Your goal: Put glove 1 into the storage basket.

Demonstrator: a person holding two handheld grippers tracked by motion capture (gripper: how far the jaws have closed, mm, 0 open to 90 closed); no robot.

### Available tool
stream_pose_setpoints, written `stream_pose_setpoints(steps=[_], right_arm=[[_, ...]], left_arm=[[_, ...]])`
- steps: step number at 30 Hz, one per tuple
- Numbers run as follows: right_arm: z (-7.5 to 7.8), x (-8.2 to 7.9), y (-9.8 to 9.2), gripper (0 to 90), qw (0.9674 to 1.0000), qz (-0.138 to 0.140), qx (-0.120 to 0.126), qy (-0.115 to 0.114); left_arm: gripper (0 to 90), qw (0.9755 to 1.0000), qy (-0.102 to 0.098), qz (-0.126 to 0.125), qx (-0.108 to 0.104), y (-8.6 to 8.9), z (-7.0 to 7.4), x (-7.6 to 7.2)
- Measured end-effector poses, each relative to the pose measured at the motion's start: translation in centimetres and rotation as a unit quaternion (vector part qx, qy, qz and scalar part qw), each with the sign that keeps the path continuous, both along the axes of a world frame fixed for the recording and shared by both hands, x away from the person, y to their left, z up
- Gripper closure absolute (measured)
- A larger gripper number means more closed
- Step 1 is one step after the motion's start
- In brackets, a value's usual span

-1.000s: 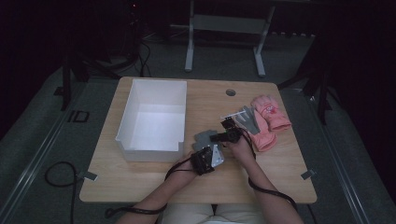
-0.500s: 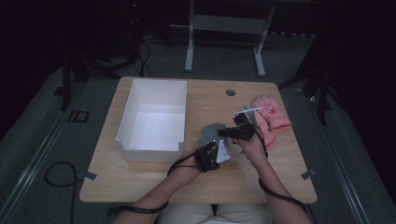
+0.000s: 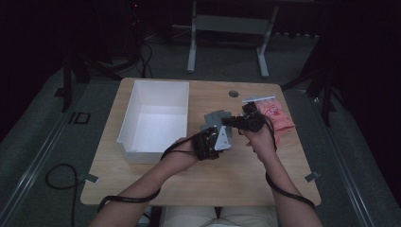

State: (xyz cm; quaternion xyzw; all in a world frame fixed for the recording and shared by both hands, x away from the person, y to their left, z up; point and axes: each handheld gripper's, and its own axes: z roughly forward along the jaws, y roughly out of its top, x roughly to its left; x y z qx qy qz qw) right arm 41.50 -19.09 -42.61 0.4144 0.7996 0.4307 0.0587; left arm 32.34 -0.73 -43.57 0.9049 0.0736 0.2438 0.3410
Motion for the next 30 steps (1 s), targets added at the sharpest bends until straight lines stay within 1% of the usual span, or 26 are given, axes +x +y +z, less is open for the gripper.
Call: stream_pose_setpoints(steps=[1, 2, 3, 4, 6, 9, 11, 14, 18, 19, 21, 22, 23, 24, 28, 30], right_arm=[[0.3, 0.0, 0.2, 75.5, 1.0, 0.0, 0.0, -0.001], [0.3, 0.0, 0.2, 75.5, 1.0, 0.0, 0.0, -0.001], [0.5, 0.1, 0.5, 75.5, 1.0, 0.002, 0.002, -0.001], [1.1, 0.1, 1.2, 75.5, 1.0, 0.004, -0.001, -0.006], [1.6, 0.1, 1.9, 75.5, 0.9999, 0.008, -0.003, -0.012], [2.1, 0.3, 3.0, 75.5, 0.9998, 0.013, -0.001, -0.016], [2.3, 0.4, 3.8, 75.5, 0.9997, 0.017, 0.0, -0.02], [2.6, 0.7, 5.1, 75.5, 0.9995, 0.023, 0.003, -0.022], [2.9, 1.0, 7.0, 75.5, 0.9991, 0.032, 0.009, -0.027], [3.0, 1.0, 7.5, 75.5, 0.9989, 0.035, 0.011, -0.028], [3.3, 1.0, 8.4, 75.5, 0.9986, 0.04, 0.015, -0.033], [3.3, 1.0, 8.4, 75.5, 0.9986, 0.04, 0.015, -0.033], [3.4, 1.1, 8.8, 75.5, 0.9983, 0.044, 0.018, -0.034], [3.6, 1.2, 10.4, 75.5, 0.9979, 0.05, 0.018, -0.036], [3.6, 1.2, 12.7, 75.5, 0.9973, 0.059, 0.015, -0.04], [3.6, 1.3, 13.8, 75.5, 0.9969, 0.066, 0.011, -0.042]], left_arm=[[70.0, 1.0, 0.001, -0.002, 0.0, 0.2, 0.2, 0.0], [70.1, 1.0, 0.001, -0.002, 0.0, 0.2, 0.2, 0.0], [70.1, 1.0, -0.003, -0.007, 0.005, 1.0, 0.8, 0.2], [70.0, 0.9999, -0.002, -0.01, 0.006, 1.3, 1.1, 0.2], [70.0, 0.9999, -0.003, -0.011, 0.007, 2.0, 1.5, 0.4], [70.0, 0.9997, -0.008, -0.016, 0.014, 3.2, 2.1, 0.5], [70.0, 0.9997, -0.011, -0.016, 0.017, 4.0, 2.4, 0.6], [70.0, 0.9997, -0.011, -0.011, 0.019, 5.4, 2.8, 0.7], [70.0, 0.9992, -0.016, -0.007, 0.035, 7.2, 3.4, 0.7], [70.0, 0.9991, -0.021, -0.007, 0.036, 7.7, 3.5, 0.6], [70.0, 0.9991, -0.025, -0.004, 0.034, 8.8, 3.8, 0.5], [70.0, 0.9991, -0.025, -0.004, 0.034, 8.8, 3.8, 0.5], [70.0, 0.9991, -0.025, -0.002, 0.035, 9.6, 3.9, 0.5], [69.9, 0.9992, -0.021, 0.003, 0.035, 10.7, 4.1, 0.5], [70.0, 0.9986, -0.018, 0.009, 0.048, 12.4, 3.9, 0.5], [70.0, 0.9985, -0.022, 0.013, 0.048, 13.5, 3.7, 0.3]])
